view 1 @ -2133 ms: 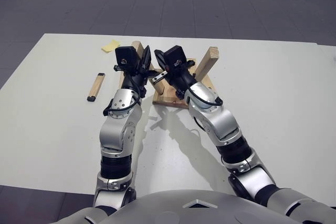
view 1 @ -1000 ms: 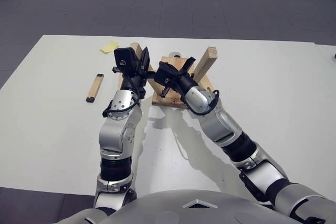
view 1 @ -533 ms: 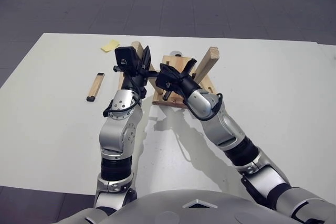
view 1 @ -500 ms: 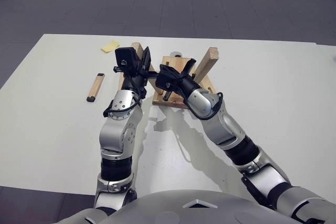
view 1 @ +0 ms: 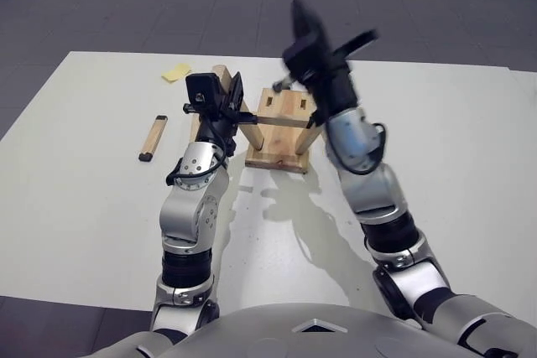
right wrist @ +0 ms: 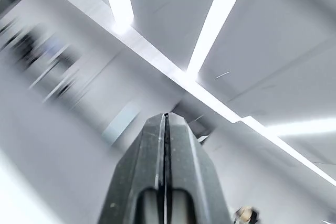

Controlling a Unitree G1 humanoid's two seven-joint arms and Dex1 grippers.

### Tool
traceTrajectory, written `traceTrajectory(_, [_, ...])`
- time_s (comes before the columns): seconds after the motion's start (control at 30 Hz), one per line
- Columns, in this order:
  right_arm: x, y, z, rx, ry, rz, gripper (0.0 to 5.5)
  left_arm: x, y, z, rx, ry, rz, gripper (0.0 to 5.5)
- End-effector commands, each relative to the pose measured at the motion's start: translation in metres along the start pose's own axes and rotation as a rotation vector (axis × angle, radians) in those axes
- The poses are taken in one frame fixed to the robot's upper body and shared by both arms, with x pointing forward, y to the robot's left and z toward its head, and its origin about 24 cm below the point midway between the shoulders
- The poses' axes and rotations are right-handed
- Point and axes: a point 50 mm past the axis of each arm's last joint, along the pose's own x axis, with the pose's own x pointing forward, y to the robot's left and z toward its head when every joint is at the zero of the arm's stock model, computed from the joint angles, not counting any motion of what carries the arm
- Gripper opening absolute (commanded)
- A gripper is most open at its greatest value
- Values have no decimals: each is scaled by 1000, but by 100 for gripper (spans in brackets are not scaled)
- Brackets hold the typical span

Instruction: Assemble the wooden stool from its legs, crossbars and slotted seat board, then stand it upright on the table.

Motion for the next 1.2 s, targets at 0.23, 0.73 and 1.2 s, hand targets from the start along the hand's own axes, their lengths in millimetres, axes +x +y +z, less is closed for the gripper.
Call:
traceTrajectory(0.23, [-9,-126,-64,-296,285,-512,161,-5,9,-47,28,259,10,170])
traceTrajectory(0.73, [-59,-65,-110,-349,503,-207,399,10,-3,-2,-62,-35,-114,418])
traceTrajectory(1.2, [-69,-51,-122,-363,575,-151,538,12,3,53,-131,-318,-86,540])
